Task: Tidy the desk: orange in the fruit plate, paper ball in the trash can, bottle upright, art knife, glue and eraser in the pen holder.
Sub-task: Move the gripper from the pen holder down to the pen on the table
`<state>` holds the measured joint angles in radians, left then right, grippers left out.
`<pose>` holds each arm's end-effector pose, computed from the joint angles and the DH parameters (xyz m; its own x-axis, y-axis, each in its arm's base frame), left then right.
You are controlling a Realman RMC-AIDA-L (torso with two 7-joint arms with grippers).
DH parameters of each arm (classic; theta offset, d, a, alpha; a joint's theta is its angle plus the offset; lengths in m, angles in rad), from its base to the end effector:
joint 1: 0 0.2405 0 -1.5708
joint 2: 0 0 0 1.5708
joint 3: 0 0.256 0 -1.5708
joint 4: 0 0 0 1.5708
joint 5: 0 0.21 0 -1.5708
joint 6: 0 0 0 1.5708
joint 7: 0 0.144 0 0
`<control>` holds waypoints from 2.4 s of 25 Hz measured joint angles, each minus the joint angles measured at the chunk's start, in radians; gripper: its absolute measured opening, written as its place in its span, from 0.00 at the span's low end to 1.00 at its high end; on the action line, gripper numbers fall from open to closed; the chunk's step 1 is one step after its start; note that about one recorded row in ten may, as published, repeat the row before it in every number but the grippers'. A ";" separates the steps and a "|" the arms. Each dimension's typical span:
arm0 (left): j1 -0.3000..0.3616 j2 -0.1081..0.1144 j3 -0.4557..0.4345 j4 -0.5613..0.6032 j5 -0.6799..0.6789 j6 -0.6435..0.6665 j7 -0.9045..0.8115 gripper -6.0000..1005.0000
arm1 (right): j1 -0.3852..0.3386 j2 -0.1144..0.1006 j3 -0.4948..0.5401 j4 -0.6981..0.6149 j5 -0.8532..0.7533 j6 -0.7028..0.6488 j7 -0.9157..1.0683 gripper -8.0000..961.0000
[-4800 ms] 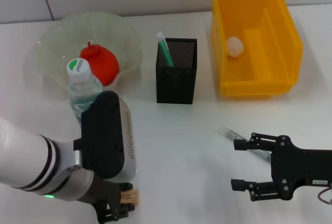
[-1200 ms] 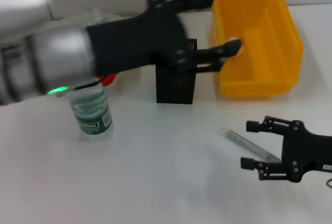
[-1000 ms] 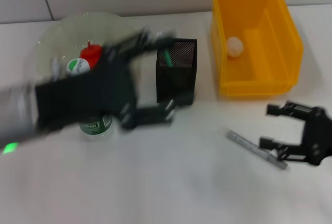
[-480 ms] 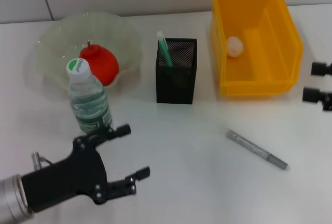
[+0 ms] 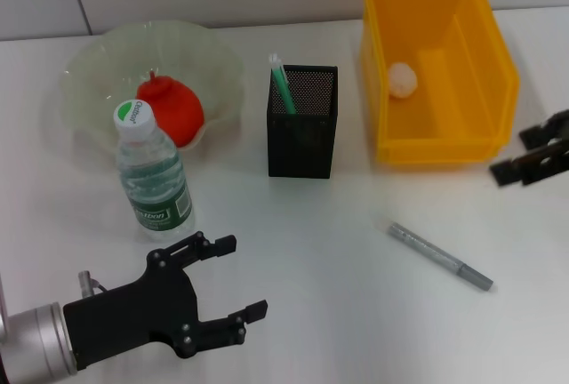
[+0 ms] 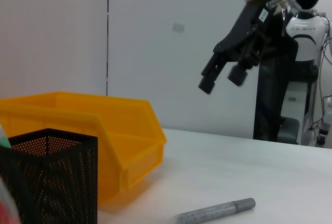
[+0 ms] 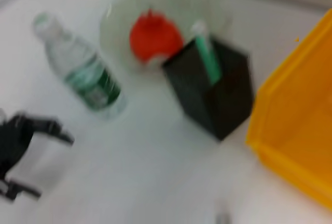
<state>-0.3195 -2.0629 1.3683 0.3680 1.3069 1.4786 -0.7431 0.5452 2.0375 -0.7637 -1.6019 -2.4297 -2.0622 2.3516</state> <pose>-0.2826 0.2417 -0.0716 0.7973 0.0863 0.5973 0.2500 -0.9481 -0.1967 0.2006 0.3090 0.1264 0.7101 -0.7033 -0.0339 -0.6785 -0.6706 -0.2998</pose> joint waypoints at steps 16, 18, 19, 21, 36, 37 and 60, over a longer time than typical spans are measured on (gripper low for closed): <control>-0.007 -0.003 -0.009 -0.004 0.002 0.000 0.003 0.86 | 0.135 0.039 -0.434 0.050 -0.243 0.056 0.157 0.87; -0.007 -0.003 -0.009 -0.004 0.002 0.001 0.004 0.86 | 0.132 0.040 -0.461 0.062 -0.245 0.078 0.142 0.87; -0.007 -0.003 -0.009 -0.004 0.002 0.001 0.004 0.86 | 0.132 0.040 -0.461 0.062 -0.245 0.078 0.142 0.87; -0.007 -0.003 -0.009 -0.005 0.002 0.001 0.004 0.86 | 0.126 0.040 -0.504 0.069 -0.250 0.105 0.104 0.87; -0.010 -0.004 -0.007 -0.004 0.001 0.002 0.006 0.86 | 0.129 0.048 -0.620 0.215 -0.278 0.252 0.183 0.87; -0.010 -0.004 -0.007 -0.004 0.001 0.002 0.006 0.86 | 0.128 0.048 -0.624 0.224 -0.277 0.262 0.190 0.87; -0.009 0.002 -0.004 0.005 0.039 0.008 0.014 0.86 | 0.138 0.049 -0.676 0.330 -0.259 0.386 0.224 0.56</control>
<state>-0.3285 -2.0611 1.3647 0.3733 1.3460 1.4864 -0.7290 0.6835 2.0863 -1.4397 -1.2722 -2.6887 -1.6762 2.5760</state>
